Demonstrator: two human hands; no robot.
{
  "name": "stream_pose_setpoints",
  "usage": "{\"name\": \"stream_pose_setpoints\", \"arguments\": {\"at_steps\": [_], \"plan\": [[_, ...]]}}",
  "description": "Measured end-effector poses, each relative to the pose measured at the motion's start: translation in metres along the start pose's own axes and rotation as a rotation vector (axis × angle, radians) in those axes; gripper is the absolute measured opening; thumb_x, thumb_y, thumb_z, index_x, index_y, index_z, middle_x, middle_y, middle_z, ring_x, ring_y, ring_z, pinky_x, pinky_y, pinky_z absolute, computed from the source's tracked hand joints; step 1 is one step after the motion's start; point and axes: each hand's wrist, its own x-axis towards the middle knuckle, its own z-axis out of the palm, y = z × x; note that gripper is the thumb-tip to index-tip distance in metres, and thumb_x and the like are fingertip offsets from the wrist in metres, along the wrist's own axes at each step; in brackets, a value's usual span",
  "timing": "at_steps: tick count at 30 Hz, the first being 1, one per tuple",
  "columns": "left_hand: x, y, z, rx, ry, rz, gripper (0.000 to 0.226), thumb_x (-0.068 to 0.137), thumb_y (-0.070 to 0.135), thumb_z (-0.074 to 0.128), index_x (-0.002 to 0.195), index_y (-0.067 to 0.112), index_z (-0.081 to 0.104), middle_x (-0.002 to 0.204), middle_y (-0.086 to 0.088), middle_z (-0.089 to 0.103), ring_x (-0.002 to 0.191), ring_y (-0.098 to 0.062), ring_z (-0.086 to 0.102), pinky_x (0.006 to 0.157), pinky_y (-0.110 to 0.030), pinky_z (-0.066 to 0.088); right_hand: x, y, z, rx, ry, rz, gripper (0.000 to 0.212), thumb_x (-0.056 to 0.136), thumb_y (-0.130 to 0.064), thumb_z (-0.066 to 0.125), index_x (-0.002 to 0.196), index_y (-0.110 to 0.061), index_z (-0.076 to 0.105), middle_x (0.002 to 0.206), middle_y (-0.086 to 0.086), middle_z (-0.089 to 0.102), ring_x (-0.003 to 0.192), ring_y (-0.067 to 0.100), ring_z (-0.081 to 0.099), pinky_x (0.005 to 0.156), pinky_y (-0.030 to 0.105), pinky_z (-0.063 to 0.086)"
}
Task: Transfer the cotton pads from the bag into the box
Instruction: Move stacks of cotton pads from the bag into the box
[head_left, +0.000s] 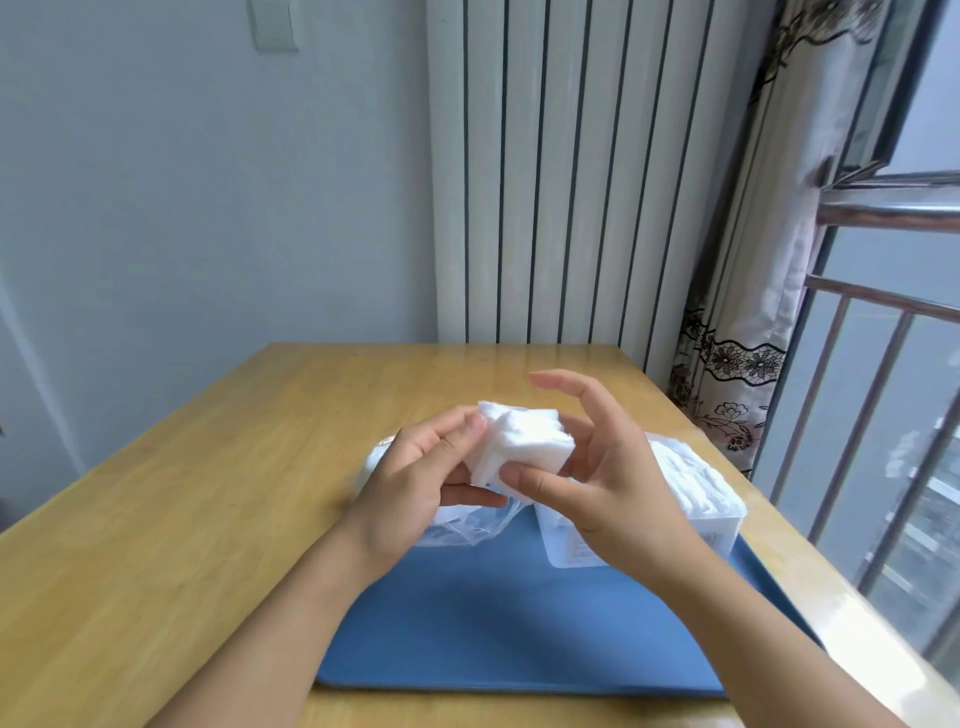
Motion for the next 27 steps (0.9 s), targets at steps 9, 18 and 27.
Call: {"name": "stream_pose_setpoints", "arguments": {"at_steps": [9, 18, 27], "plan": [[0.001, 0.000, 0.001, -0.134, 0.028, -0.184, 0.039, 0.093, 0.036, 0.055, 0.123, 0.016, 0.070, 0.111, -0.020, 0.074, 0.095, -0.042, 0.073, 0.075, -0.037, 0.061, 0.001, 0.005, 0.001, -0.204, 0.035, -0.119, 0.041, 0.082, -0.015, 0.083, 0.119, -0.029, 0.072, 0.124, -0.007, 0.056, 0.117, 0.016, 0.059, 0.088, 0.034, 0.055], [0.001, 0.000, -0.001, -0.215, -0.001, -0.301, 0.035, 0.089, 0.039, 0.062, 0.106, 0.013, 0.075, 0.104, -0.019, 0.075, 0.089, -0.036, 0.073, 0.075, -0.038, 0.061, 0.000, 0.004, -0.001, -0.450, 0.114, -0.282, 0.023, 0.073, -0.015, 0.085, 0.087, -0.031, 0.077, 0.116, -0.012, 0.055, 0.113, 0.016, 0.052, 0.093, 0.010, 0.037], [0.006, -0.010, 0.001, -0.150, 0.104, -0.212, 0.025, 0.100, 0.022, 0.057, 0.119, 0.016, 0.072, 0.112, -0.017, 0.075, 0.091, -0.029, 0.074, 0.075, -0.036, 0.061, -0.002, -0.008, -0.006, -0.203, 0.006, -0.134, 0.022, 0.071, -0.016, 0.083, 0.085, -0.026, 0.070, 0.082, -0.005, 0.074, 0.078, 0.017, 0.065, 0.072, 0.025, 0.049]]}}
